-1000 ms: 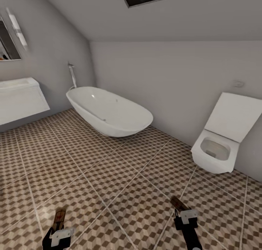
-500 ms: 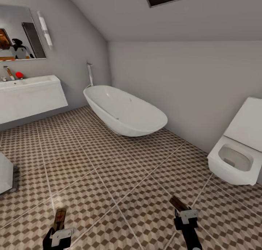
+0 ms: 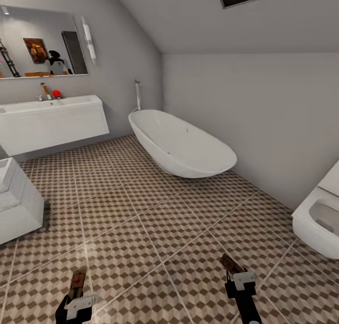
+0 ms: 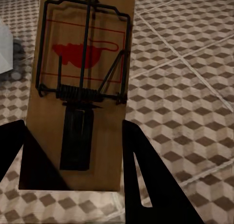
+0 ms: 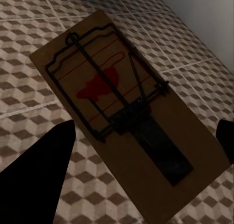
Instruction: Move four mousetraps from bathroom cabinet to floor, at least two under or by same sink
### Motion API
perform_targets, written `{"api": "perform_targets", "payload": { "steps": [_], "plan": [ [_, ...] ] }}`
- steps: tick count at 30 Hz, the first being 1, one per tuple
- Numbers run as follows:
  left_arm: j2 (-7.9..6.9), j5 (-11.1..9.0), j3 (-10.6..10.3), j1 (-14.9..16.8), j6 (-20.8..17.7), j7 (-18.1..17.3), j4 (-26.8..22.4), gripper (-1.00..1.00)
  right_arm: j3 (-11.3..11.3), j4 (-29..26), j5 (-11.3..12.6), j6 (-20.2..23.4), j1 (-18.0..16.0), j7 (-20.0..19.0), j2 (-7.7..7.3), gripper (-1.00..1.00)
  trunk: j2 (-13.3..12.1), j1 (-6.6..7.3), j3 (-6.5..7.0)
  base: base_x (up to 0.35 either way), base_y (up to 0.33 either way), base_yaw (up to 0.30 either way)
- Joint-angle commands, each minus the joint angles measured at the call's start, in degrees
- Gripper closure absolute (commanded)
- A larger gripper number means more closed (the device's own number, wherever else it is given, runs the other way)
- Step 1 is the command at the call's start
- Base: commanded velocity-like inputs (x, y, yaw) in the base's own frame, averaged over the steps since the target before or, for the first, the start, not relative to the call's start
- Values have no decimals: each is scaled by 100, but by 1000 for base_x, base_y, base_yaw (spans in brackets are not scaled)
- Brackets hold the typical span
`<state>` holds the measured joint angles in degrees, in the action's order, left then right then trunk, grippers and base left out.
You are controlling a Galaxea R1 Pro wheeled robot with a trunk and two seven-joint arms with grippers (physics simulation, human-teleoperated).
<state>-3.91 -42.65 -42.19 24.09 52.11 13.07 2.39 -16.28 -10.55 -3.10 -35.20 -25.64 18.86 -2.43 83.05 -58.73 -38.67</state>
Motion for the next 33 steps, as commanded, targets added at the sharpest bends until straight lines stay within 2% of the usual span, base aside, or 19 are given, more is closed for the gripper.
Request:
{"api": "perform_targets", "payload": {
  "steps": [1,26,33],
  "plan": [
    [4,21,-42,6,9,60,14,100,-33,0,-33,5,-2,56,-3,100,2,0,-5,0,0,260],
    [4,20,-41,7,9,65,12,100,-33,0,-33,5,-2,56,-3,100,2,0,-5,14,-1,259],
    [4,20,-40,8,9,65,10,100,-32,-1,-33,5,6,56,-3,100,2,0,-5,216,-67,38]
  ]
}}
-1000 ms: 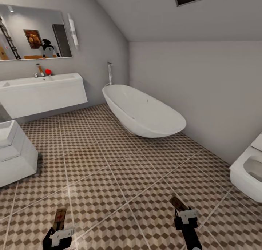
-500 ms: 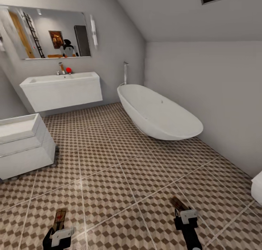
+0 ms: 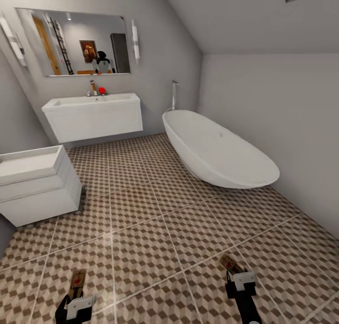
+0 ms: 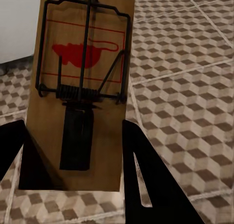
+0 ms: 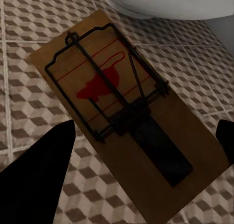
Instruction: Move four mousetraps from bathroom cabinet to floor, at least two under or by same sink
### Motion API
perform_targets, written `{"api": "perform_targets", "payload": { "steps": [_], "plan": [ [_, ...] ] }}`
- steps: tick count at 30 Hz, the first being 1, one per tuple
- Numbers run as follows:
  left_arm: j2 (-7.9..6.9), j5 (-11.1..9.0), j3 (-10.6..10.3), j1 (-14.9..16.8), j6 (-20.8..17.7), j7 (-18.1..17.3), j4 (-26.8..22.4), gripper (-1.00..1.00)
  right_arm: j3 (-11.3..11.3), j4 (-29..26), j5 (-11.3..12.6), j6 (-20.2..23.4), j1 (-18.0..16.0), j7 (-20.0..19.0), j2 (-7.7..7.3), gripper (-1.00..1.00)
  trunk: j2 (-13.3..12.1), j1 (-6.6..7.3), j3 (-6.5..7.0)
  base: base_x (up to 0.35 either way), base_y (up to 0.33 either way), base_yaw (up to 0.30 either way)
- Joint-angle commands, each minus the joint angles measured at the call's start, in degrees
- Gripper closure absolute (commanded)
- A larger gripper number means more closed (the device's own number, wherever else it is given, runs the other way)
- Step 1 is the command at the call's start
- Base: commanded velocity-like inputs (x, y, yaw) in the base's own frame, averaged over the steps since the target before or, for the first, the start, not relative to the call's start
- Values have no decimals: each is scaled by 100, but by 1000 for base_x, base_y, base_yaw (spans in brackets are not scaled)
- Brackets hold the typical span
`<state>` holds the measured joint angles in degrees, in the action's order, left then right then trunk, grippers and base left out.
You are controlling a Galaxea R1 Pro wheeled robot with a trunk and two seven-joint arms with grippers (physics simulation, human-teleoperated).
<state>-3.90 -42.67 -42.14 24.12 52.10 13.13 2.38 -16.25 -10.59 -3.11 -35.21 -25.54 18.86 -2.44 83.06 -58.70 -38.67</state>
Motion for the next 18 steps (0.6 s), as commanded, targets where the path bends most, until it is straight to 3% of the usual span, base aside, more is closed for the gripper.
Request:
{"api": "perform_targets", "payload": {
  "steps": [1,8,18],
  "plan": [
    [3,22,-43,5,11,58,12,100,-33,3,-32,6,-3,57,-2,100,2,-3,-5,308,-60,3],
    [2,22,-40,5,11,58,12,100,-36,1,-32,4,-3,57,-2,100,2,-3,-5,334,-9,37],
    [1,22,-40,5,11,58,15,100,-36,3,-32,6,-3,57,-2,100,2,-3,-5,339,0,236]
  ]
}}
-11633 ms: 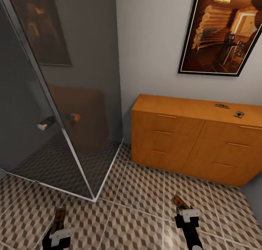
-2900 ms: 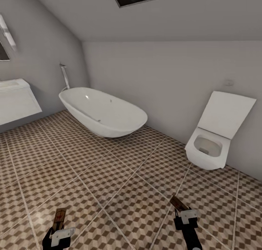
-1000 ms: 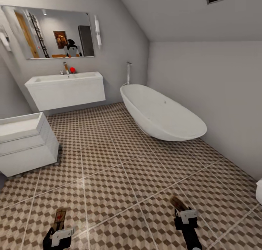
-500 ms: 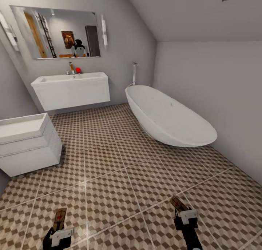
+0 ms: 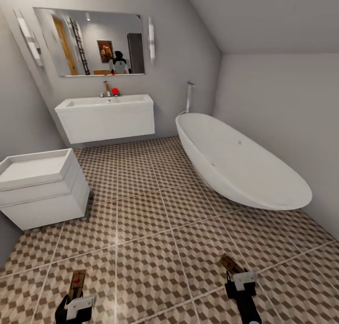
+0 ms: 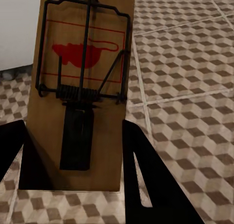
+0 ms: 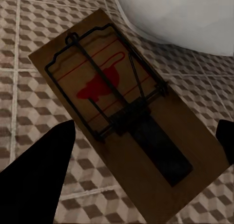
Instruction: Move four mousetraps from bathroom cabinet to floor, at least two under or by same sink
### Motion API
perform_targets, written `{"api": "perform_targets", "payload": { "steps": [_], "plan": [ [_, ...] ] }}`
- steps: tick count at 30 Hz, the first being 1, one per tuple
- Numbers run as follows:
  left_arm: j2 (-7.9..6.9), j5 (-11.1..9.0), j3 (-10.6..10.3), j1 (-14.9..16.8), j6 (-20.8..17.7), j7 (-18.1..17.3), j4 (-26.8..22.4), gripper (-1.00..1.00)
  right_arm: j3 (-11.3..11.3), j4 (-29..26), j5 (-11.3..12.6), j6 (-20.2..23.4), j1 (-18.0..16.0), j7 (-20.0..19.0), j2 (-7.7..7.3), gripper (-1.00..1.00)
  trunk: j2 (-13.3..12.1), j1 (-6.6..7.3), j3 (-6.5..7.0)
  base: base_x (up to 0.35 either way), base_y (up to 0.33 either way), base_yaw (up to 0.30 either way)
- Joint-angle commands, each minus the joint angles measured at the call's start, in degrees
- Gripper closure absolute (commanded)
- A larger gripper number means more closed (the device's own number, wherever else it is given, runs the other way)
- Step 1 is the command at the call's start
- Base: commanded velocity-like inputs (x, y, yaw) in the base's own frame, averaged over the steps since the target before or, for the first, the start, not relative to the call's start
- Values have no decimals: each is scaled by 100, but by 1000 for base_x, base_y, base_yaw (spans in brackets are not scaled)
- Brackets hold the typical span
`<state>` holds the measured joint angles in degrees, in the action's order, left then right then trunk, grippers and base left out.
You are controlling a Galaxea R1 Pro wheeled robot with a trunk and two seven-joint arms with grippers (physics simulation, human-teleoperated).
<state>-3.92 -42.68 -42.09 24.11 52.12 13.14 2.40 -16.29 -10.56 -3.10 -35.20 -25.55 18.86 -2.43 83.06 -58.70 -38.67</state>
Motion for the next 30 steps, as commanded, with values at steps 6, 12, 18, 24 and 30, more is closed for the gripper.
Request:
{"api": "perform_targets", "payload": {
  "steps": [6,12,18,24,30],
  "plan": [
    [5,23,-45,6,9,57,10,100,-33,-1,-32,5,-2,56,-3,100,2,-3,-5,339,0,252],
    [5,23,-45,6,9,57,9,100,-33,-2,-32,5,-2,56,-3,100,2,-3,-5,339,0,97],
    [6,23,-45,6,9,57,10,100,-33,1,-32,5,-2,56,-3,100,2,-3,-5,339,0,24],
    [5,23,-47,6,9,57,12,100,-33,2,-32,5,-2,56,-3,100,2,-3,-5,339,-22,136],
    [5,23,-49,5,9,57,12,100,-33,0,-32,5,-2,56,-3,100,2,-3,-5,337,-78,153]
  ]
}}
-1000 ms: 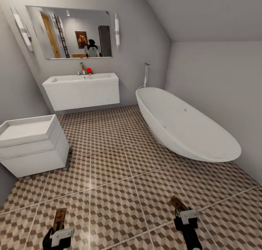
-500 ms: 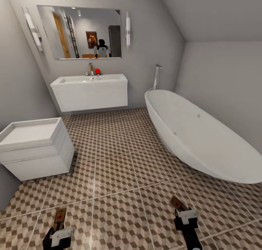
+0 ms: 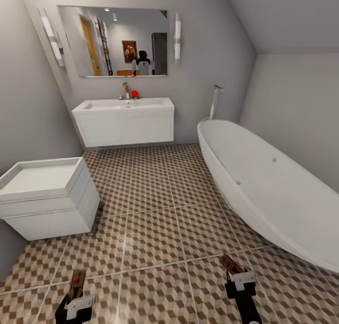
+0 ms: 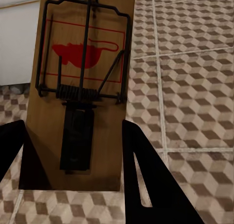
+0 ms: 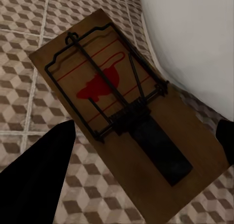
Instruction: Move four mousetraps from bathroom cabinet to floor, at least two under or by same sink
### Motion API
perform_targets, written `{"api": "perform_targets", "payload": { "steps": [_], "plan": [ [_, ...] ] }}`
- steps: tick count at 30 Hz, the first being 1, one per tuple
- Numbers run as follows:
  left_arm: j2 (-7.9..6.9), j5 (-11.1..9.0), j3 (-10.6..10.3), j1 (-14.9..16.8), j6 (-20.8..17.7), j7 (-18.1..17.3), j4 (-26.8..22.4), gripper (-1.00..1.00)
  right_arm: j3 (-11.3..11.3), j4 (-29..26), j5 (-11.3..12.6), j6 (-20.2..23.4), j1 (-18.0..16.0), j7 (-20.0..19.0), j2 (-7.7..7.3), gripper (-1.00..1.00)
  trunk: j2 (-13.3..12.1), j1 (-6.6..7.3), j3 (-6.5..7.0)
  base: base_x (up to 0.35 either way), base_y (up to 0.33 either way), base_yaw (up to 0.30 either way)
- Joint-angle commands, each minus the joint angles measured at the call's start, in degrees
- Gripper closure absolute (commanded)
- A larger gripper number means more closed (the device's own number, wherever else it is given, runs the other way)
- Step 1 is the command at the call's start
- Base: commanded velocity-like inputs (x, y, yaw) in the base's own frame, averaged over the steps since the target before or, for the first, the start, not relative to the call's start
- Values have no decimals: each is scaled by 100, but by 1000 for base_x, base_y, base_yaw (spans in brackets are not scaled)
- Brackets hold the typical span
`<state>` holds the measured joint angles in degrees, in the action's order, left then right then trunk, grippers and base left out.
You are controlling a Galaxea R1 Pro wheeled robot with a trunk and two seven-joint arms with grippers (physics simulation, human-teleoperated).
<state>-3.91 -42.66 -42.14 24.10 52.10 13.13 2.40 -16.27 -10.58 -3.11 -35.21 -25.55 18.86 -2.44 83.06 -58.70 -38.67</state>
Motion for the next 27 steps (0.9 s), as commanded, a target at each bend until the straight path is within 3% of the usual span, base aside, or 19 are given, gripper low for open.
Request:
{"api": "perform_targets", "payload": {
  "steps": [1,10,20,27],
  "plan": [
    [4,21,-45,5,11,58,12,100,-34,2,-32,6,-3,56,-2,100,2,-3,-5,337,-83,51],
    [4,21,-42,6,11,58,9,100,-34,2,-32,6,-3,56,-2,100,2,-3,-5,337,-83,21],
    [2,22,-42,6,11,58,10,100,-34,3,-32,6,-3,56,-2,100,2,-3,-5,337,-83,173],
    [4,23,-43,7,11,58,11,100,-34,3,-32,6,-3,56,-2,100,2,-3,-5,337,-83,27]
  ]
}}
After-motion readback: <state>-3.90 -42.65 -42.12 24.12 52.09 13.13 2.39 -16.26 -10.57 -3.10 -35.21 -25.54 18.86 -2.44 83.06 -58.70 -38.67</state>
